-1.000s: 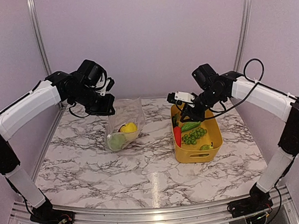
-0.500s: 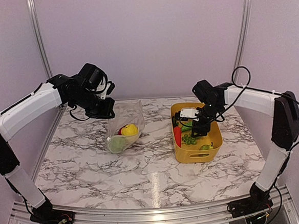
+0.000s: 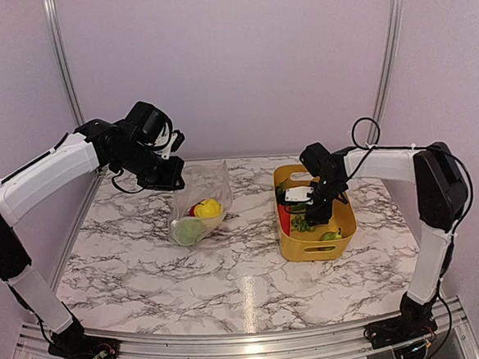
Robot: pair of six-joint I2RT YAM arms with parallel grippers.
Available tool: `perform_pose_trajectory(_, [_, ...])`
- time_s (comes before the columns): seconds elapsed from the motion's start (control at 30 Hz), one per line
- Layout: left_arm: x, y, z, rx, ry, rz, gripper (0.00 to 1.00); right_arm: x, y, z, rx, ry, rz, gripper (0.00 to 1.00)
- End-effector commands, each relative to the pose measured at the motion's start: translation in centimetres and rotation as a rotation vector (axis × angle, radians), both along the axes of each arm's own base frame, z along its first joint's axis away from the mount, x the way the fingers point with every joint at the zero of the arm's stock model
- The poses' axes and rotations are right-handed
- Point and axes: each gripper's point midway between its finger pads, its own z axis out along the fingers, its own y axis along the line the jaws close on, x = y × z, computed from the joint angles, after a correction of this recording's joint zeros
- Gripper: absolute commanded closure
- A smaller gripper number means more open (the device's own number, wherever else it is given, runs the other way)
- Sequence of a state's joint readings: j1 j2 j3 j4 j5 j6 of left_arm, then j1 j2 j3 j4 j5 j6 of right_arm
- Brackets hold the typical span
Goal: Place the food in the zip-top bag and seal the zipper
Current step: Pick up the fake fruit from the bin.
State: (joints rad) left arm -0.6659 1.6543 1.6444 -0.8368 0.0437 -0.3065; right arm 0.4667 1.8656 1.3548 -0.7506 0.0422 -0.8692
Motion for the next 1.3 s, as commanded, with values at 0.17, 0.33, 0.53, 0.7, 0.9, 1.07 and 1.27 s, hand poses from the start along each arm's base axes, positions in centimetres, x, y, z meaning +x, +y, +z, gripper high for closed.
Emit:
perform_pose_trajectory(0.17, [-0.3,0.4,0.8,-0.015,-0.019,0.003,1.0,2.3,-1.3,-1.4,-0.047,-0.071,-0.035,0.39])
perform_pose_trajectory(0.33, [-0.4,0.4,0.5,-0.014,-0.013,0.002,1.0,2.4,-1.5,-1.5,-0.037,-0.066,-0.044,0.6])
perform_pose_trajectory(0.53, [-0.3,0.2,0.3,-0.019,-0.009,-0.001,1.0,2.3,-1.6,-0.2,-0.025,-0.083,-0.05,0.85])
perform_pose_trajectory(0.7, [-0.1,0.1,0.3,-0.021,-0.014,0.0,1.0,2.3,-1.6,2.1,0.0,-0.118,-0.062,1.0])
perform_pose_trajectory(0.9, [0.1,-0.2,0.0,-0.023,-0.01,-0.008,1.0,2.2,-1.0,5.7,0.056,-0.139,-0.08,1.0])
perform_pose_trajectory(1.07, [0.2,-0.3,-0.1,-0.022,-0.011,-0.007,1.0,1.9,-0.2,9.8,0.129,-0.157,-0.085,1.0])
perform_pose_trajectory(1.27, [0.4,-0.5,-0.2,-0.025,-0.01,-0.003,1.0,1.1,1.8,15.2,0.282,-0.182,-0.053,1.0])
